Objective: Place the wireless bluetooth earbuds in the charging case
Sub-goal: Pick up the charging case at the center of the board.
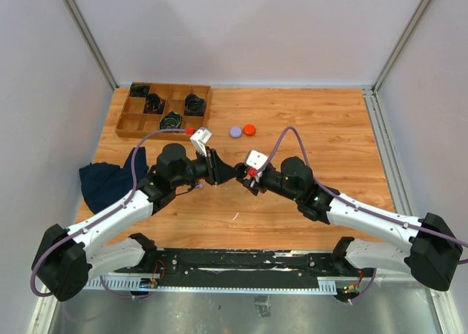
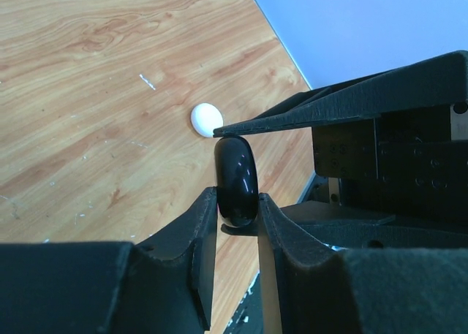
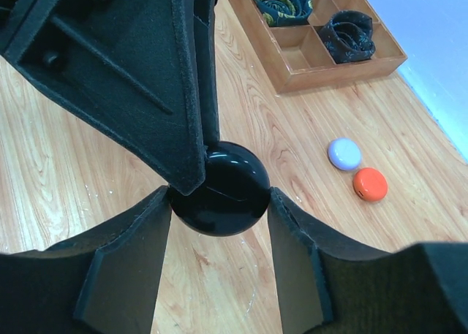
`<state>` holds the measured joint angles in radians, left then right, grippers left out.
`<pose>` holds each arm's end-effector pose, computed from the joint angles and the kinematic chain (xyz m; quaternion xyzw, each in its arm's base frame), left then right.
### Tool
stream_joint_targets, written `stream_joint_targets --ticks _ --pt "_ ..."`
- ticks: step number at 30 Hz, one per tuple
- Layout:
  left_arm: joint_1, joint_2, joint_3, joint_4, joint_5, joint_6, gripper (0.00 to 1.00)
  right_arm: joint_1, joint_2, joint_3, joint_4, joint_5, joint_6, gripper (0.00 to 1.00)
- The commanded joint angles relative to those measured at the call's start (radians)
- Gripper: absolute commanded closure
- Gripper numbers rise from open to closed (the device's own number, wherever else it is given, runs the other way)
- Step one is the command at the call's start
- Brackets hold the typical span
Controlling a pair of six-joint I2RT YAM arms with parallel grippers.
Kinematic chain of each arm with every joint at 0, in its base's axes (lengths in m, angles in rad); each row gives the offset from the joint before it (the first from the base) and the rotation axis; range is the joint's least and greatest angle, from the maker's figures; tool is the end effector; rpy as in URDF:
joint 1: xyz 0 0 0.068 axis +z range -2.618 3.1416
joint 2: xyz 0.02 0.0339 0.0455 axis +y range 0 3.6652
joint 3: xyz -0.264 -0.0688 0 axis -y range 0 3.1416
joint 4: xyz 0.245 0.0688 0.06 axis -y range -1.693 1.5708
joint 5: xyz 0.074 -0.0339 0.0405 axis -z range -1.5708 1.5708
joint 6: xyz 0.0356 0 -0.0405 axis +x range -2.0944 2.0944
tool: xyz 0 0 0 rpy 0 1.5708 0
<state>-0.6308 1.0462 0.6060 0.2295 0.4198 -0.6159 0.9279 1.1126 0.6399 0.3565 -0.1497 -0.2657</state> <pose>0.1846 -0.1528 0.2696 0.1367 0.7595 -0.4906 0.4048 0.1499 0.2090 0.2795 -0.4597 0.5882 0.2684 0.6088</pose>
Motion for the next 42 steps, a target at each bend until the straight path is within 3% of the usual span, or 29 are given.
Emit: stream_joint_targets --ticks 1,6,11,22,29,42 --pt "-0.007 -0.022 0.034 0.035 0.013 0.116 0.93 0.012 -0.022 0.006 -0.025 -0.039 -0.025 0.44" --pt "-0.007 -0.04 0.045 0.011 0.025 0.236 0.96 -0.042 -0.078 -0.003 -0.065 -0.117 0.002 0.36" --pt "-0.007 -0.06 0.04 0.05 0.081 0.288 0.96 -0.153 -0.134 -0.042 -0.027 -0.31 0.086 0.3" --pt "-0.007 -0.077 0.062 0.17 0.245 0.393 0.97 -0.369 -0.162 -0.131 0.273 -0.748 0.299 0.32" --pt "-0.007 -0.054 0.089 0.235 0.333 0.432 0.97 -0.396 -0.122 -0.119 0.389 -0.823 0.38 0.37" --pt "-0.015 -0.016 0.12 0.24 0.428 0.458 0.99 -0.396 -0.07 -0.063 0.455 -0.867 0.47 0.5"
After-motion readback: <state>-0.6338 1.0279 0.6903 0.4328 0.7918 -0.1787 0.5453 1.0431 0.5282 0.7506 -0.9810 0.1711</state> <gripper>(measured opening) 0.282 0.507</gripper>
